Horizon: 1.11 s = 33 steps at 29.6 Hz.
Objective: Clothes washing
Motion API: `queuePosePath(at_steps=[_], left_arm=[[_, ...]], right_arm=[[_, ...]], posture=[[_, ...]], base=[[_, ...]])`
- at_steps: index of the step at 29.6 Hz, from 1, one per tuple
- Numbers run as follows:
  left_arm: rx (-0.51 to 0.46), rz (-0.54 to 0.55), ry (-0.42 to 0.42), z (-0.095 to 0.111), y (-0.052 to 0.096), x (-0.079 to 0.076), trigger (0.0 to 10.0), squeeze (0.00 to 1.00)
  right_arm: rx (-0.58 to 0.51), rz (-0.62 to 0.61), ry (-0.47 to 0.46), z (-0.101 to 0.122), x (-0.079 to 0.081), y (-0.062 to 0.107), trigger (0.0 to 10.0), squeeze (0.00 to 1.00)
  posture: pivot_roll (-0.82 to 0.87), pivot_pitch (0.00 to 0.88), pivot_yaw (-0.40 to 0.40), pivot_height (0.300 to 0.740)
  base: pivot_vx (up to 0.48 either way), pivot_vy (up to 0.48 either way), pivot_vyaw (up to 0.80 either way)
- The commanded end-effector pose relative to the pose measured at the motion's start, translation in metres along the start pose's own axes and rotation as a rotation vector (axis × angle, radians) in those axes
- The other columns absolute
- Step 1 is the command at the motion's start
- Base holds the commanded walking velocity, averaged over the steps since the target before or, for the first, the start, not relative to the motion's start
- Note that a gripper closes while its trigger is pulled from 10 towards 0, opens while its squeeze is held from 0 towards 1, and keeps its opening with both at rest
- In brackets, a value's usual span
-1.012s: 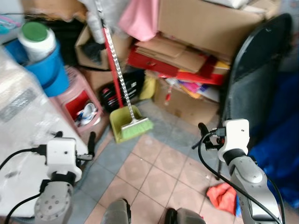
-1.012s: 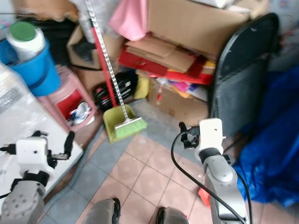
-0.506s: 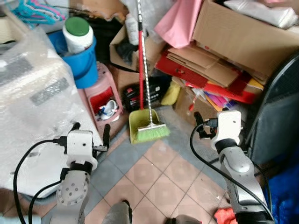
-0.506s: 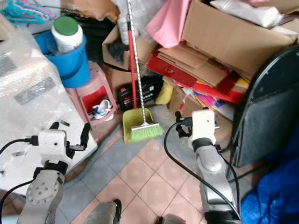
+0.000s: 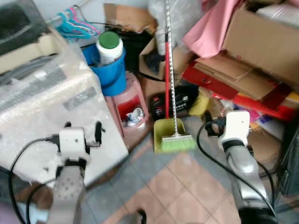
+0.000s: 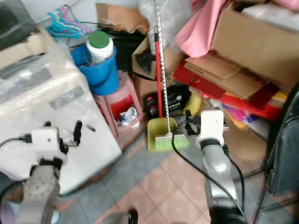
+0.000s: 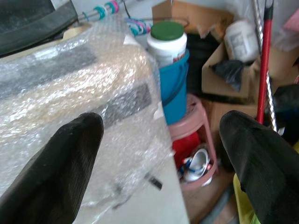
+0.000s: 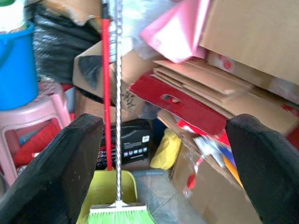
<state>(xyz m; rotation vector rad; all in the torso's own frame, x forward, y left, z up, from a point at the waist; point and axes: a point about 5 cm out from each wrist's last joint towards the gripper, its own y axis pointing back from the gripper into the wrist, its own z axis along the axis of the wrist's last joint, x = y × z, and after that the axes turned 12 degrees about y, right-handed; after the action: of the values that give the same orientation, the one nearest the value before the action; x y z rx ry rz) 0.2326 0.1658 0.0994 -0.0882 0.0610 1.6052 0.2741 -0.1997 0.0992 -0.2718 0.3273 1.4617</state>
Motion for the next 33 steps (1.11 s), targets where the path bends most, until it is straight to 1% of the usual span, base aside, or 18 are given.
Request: queuePosePath(at_steps=[1, 2, 4, 5, 6, 10, 11, 13, 15, 17, 19, 22, 27, 29, 30, 31, 32, 33], left_arm=[[0.008, 0.010, -0.031, -0.003, -0.002, 0.004, 10.0, 0.00], [0.002, 0.015, -0.015, -0.001, -0.005, 0.000, 10.0, 0.00], [-0.024, 0.024, -0.025, 0.002, -0.005, -0.001, 10.0, 0.00], [-0.023, 0.053, -0.016, 0.004, -0.004, -0.003, 10.0, 0.00], [-0.016, 0.065, -0.010, 0.004, -0.002, -0.003, 10.0, 0.00], [0.006, 0.082, 0.007, 0.004, 0.010, -0.001, 10.0, 0.00], [0.016, 0.079, -0.003, 0.004, 0.019, 0.000, 10.0, 0.00], [0.024, 0.081, -0.013, 0.003, 0.024, 0.001, 10.0, 0.00], [0.029, 0.078, -0.012, 0.002, 0.024, 0.002, 10.0, 0.00], [0.031, 0.072, -0.011, 0.003, 0.022, 0.001, 10.0, 0.00], [0.026, 0.064, -0.008, 0.004, 0.021, 0.001, 10.0, 0.00], [0.027, 0.067, 0.003, 0.006, 0.016, -0.003, 10.0, 0.00], [0.040, 0.055, 0.014, 0.007, 0.020, -0.007, 10.0, 0.00], [0.040, 0.067, 0.019, 0.007, 0.022, -0.004, 10.0, 0.00], [0.040, 0.074, 0.021, 0.008, 0.022, -0.003, 10.0, 0.00], [0.042, 0.081, 0.025, 0.007, 0.022, -0.002, 10.0, 0.00], [0.038, 0.092, 0.036, 0.009, 0.020, -0.001, 10.0, 0.00], [0.038, 0.092, 0.036, 0.009, 0.020, -0.001, 10.0, 0.00]], right_arm=[[-0.051, 0.022, -0.020, 0.012, 0.008, -0.005, 10.0, 0.00], [-0.071, 0.040, -0.018, 0.017, 0.009, -0.008, 10.0, 0.00], [-0.086, 0.059, -0.009, 0.020, 0.012, -0.009, 10.0, 0.00], [-0.105, 0.101, -0.002, 0.026, 0.017, -0.011, 10.0, 0.00], [-0.107, 0.104, -0.003, 0.026, 0.017, -0.011, 10.0, 0.00], [-0.104, 0.102, -0.013, 0.028, 0.014, -0.006, 10.0, 0.00], [-0.078, 0.093, -0.034, 0.022, 0.013, 0.003, 10.0, 0.00], [-0.063, 0.091, -0.049, 0.017, 0.014, 0.007, 10.0, 0.00], [-0.058, 0.097, -0.065, 0.015, 0.017, 0.010, 10.0, 0.00], [-0.064, 0.105, -0.119, 0.018, 0.020, 0.010, 10.0, 0.00], [-0.084, 0.096, -0.096, 0.023, 0.019, 0.009, 10.0, 0.00], [-0.090, 0.110, -0.099, 0.027, 0.022, 0.006, 10.0, 0.00], [-0.071, 0.094, -0.091, 0.030, 0.024, 0.004, 10.0, 0.00], [-0.099, 0.169, -0.256, 0.037, 0.031, 0.006, 10.0, 0.00], [-0.085, 0.168, -0.257, 0.036, 0.032, 0.007, 10.0, 0.00], [-0.081, 0.170, -0.234, 0.036, 0.032, 0.007, 10.0, 0.00], [-0.076, 0.196, -0.173, 0.035, 0.034, 0.011, 10.0, 0.00], [-0.076, 0.196, -0.173, 0.035, 0.034, 0.011, 10.0, 0.00]], posture=[[0.01, 0.000, 0.064, 0.740], [0.02, 0.000, 0.042, 0.740], [0.02, 0.000, 0.042, 0.740], [0.02, 0.000, 0.037, 0.740], [0.02, 0.000, 0.041, 0.740], [0.03, 0.000, 0.042, 0.740], [0.03, 0.000, 0.048, 0.740], [0.04, 0.000, 0.053, 0.740], [0.03, 0.000, 0.049, 0.740], [0.04, 0.000, 0.047, 0.740], [0.03, 0.000, 0.047, 0.740], [0.03, 0.000, 0.048, 0.740], [0.04, 0.012, 0.046, 0.740], [0.04, 0.016, 0.045, 0.740], [0.04, 0.016, 0.045, 0.740], [0.04, 0.016, 0.045, 0.740], [0.04, 0.016, 0.040, 0.740], [0.04, 0.016, 0.040, 0.740]], base=[[0.000, 0.000, 0.80], [0.000, 0.000, 0.80], [0.000, 0.000, 0.80], [0.000, 0.000, 0.80], [0.000, 0.000, 0.80], [0.000, 0.000, 0.80], [0.000, 0.000, 0.80], [0.000, 0.000, 0.80], [0.000, 0.000, 0.80], [0.000, 0.000, 0.25], [0.000, 0.255, 0.00], [0.000, 0.480, 0.00], [0.000, 0.480, 0.00], [0.000, 0.480, 0.00], [0.000, 0.480, 0.00], [0.000, 0.480, 0.00], [0.000, 0.480, 0.00], [0.000, 0.480, 0.00]])
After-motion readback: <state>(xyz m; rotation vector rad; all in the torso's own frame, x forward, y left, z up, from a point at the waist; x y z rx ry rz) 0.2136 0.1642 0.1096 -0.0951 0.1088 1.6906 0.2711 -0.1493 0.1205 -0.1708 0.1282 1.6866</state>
